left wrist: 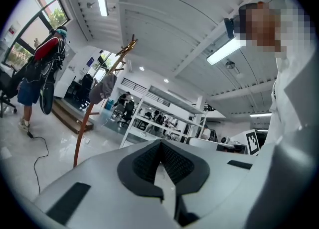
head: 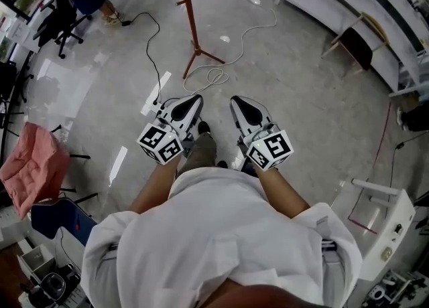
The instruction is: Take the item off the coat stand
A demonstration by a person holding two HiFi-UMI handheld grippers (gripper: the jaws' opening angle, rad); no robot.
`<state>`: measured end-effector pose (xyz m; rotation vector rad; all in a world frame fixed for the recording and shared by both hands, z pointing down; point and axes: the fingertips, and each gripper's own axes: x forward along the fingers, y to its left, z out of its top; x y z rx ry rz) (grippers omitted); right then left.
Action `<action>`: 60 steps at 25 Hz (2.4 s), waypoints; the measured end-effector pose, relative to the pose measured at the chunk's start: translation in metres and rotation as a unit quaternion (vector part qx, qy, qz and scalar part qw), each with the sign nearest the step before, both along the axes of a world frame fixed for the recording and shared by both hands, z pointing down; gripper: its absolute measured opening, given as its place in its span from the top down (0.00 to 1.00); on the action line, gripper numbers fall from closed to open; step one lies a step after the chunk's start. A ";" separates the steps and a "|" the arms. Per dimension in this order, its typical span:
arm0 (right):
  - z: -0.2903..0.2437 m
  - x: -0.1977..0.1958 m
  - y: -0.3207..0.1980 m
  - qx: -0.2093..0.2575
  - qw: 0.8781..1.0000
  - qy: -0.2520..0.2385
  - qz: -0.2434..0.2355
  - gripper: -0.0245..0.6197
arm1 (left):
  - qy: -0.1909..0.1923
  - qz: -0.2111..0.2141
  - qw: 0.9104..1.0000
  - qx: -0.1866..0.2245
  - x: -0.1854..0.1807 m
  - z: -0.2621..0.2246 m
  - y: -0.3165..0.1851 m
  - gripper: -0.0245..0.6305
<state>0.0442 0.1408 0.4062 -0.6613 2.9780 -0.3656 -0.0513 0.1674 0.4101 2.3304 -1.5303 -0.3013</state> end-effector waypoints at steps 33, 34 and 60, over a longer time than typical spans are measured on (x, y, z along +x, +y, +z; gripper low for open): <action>-0.021 -0.146 -0.316 0.047 0.998 0.025 -0.039 0.92 | -0.015 -0.014 0.999 0.035 -0.163 -0.024 -0.310 0.94; -0.019 -0.147 -0.331 0.045 0.998 0.018 -0.046 0.92 | -0.018 -0.023 0.999 0.036 -0.165 -0.025 -0.322 0.94; -0.104 -0.281 -0.544 0.081 0.951 -0.067 -0.292 0.74 | -0.113 -0.274 0.955 0.019 -0.249 -0.109 -0.450 0.75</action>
